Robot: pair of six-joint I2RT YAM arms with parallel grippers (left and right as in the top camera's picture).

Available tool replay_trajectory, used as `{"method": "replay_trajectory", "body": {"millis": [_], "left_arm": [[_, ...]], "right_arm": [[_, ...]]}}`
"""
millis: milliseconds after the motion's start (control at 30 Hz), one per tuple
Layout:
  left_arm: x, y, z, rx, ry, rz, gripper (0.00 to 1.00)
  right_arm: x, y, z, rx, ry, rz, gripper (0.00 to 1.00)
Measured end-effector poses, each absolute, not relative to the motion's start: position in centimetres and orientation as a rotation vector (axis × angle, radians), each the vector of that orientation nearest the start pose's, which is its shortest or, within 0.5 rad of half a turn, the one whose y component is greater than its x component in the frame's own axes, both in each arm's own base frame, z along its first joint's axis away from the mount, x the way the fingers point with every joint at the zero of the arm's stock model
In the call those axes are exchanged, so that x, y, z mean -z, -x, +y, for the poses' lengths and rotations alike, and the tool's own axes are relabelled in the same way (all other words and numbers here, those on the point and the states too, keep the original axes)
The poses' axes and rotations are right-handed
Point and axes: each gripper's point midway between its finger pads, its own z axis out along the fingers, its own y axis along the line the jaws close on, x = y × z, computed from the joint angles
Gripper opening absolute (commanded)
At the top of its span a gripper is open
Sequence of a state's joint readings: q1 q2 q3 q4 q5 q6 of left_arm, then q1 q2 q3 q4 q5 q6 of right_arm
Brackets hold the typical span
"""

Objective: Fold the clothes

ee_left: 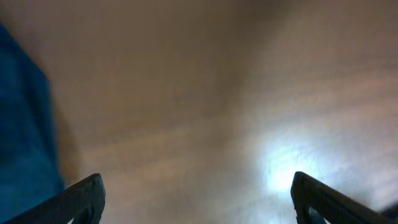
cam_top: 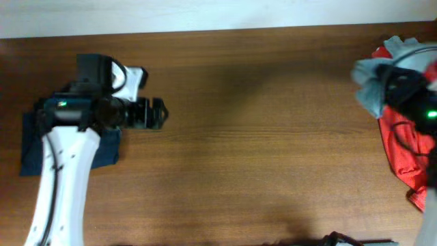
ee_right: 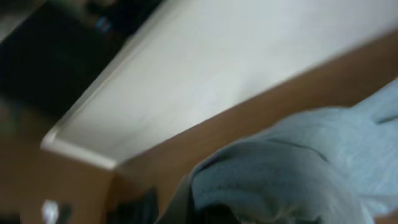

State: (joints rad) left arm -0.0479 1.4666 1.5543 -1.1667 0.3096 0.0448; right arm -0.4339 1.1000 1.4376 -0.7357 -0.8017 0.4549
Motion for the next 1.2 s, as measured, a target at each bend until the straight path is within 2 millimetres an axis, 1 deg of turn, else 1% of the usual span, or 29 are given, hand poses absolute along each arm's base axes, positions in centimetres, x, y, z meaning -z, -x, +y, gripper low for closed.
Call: {"method": "replay_trajectory", "body": {"millis": [67,100,133,167,200,233,300,333,367,400,433,467,500,567,633,700,767,833,867,900,933,967,1000,1033,1067,1100,1133,1167,1200], "left_arm": [[-28.7,-34.4,-6.6,0.373,-0.233,2.505,0.96],[-31.4,-34.3,-6.4,0.344,-0.236,2.431,0.96],[-32.7,-34.2,-6.3,0.333,-0.238,2.395,0.96],[-34.5,-33.9,-6.1,0.309,-0.238,2.345,0.99],[-36.7,-33.7,-5.9,0.289,-0.239,2.285,0.99],[-38.3,-33.3,-5.8,0.274,-0.240,2.240,0.99],[-41.3,-32.6,-5.5,0.250,-0.240,2.157,0.99],[-42.8,-32.0,-5.4,0.239,-0.240,2.115,0.99],[-43.8,-31.7,-5.4,0.233,-0.240,2.085,0.99],[-44.4,-31.3,-5.3,0.230,-0.239,2.069,0.99],[-45.0,-31.1,-5.2,0.224,-0.238,2.050,0.99],[-45.4,-30.9,-5.2,0.223,-0.238,2.041,0.99],[-45.6,-30.8,-5.2,0.220,-0.238,2.035,0.99],[-45.5,-30.5,-5.1,0.215,-0.234,2.041,0.99],[-45.2,-30.5,-5.0,0.215,-0.232,2.056,0.99],[-44.8,-30.4,-5.0,0.214,-0.230,2.073,0.99],[-44.7,-30.4,-4.9,0.209,-0.227,2.078,0.99],[-44.6,-30.4,-4.9,0.207,-0.226,2.079,0.99],[-44.6,-30.4,-4.9,0.206,-0.225,2.082,0.99],[-44.6,-30.4,-4.8,0.205,-0.225,2.082,0.99],[-44.5,-30.3,-4.8,0.204,-0.224,2.084,0.99],[-44.5,-30.3,-4.8,0.204,-0.224,2.085,0.99],[-44.5,-30.3,-4.8,0.203,-0.223,2.085,0.99],[-44.6,-30.4,-4.8,0.202,-0.223,2.084,0.99],[-44.5,-30.4,-4.8,0.201,-0.221,2.085,0.99],[-44.5,-30.4,-4.8,0.200,-0.222,2.087,0.99],[-44.5,-30.5,-4.8,0.200,-0.221,2.088,0.99],[-44.4,-30.5,-4.8,0.200,-0.221,2.091,0.99],[-44.3,-30.7,-4.8,0.200,-0.221,2.094,0.99]], "right_arm": [[-42.3,-30.8,3.0,-0.846,-0.176,1.891,0.04],[-42.9,-30.6,5.4,-0.883,-0.082,1.880,0.04],[-43.3,-30.5,6.6,-0.903,-0.031,1.872,0.04],[-43.7,-30.3,8.4,-0.937,0.042,1.859,0.04],[-44.4,-29.9,10.7,-0.982,0.134,1.836,0.04],[-45.1,-29.5,12.6,-1.015,0.215,1.806,0.04],[-46.4,-28.3,16.5,-1.093,0.365,1.740,0.04],[-47.2,-27.3,18.7,-1.142,0.451,1.693,0.04],[-48.1,-25.9,21.3,-1.201,0.548,1.636,0.04],[-48.8,-24.9,22.8,-1.241,0.608,1.592,0.04],[-49.1,-24.3,23.9,-1.264,0.648,1.563,0.04],[-49.7,-22.6,26.1,-1.326,0.736,1.504,0.04],[-50.1,-21.2,27.8,-1.368,0.805,1.457,0.04],[-50.1,-19.7,29.7,-1.414,0.883,1.413,0.04],[-49.9,-19.3,30.4,-1.414,0.920,1.388,0.04],[-49.9,-19.7,30.1,-1.386,0.926,1.375,0.04],[-49.9,-21.1,28.9,-1.334,0.897,1.383,0.04],[-49.2,-24.1,26.2,-1.247,0.809,1.449,0.04],[-48.8,-25.6,24.6,-1.203,0.754,1.486,0.04],[-48.2,-27.5,22.4,-1.144,0.678,1.536,0.04],[-47.4,-29.4,19.8,-1.081,0.587,1.594,0.04],[-46.3,-31.5,16.4,-1.006,0.463,1.664,0.04],[-45.3,-32.8,13.7,-0.955,0.368,1.715,0.04],[-43.9,-33.8,10.8,-0.902,0.266,1.776,0.10],[-42.3,-34.5,7.9,-0.853,0.159,1.844,0.37],[-41.2,-34.9,5.9,-0.818,0.089,1.882,0.71],[-39.8,-35.2,4.2,-0.798,0.024,1.931,0.77],[-38.1,-35.5,2.2,-0.771,-0.049,1.986,0.77],[-35.8,-35.8,0.5,-0.759,-0.118,2.056,0.75]]}}
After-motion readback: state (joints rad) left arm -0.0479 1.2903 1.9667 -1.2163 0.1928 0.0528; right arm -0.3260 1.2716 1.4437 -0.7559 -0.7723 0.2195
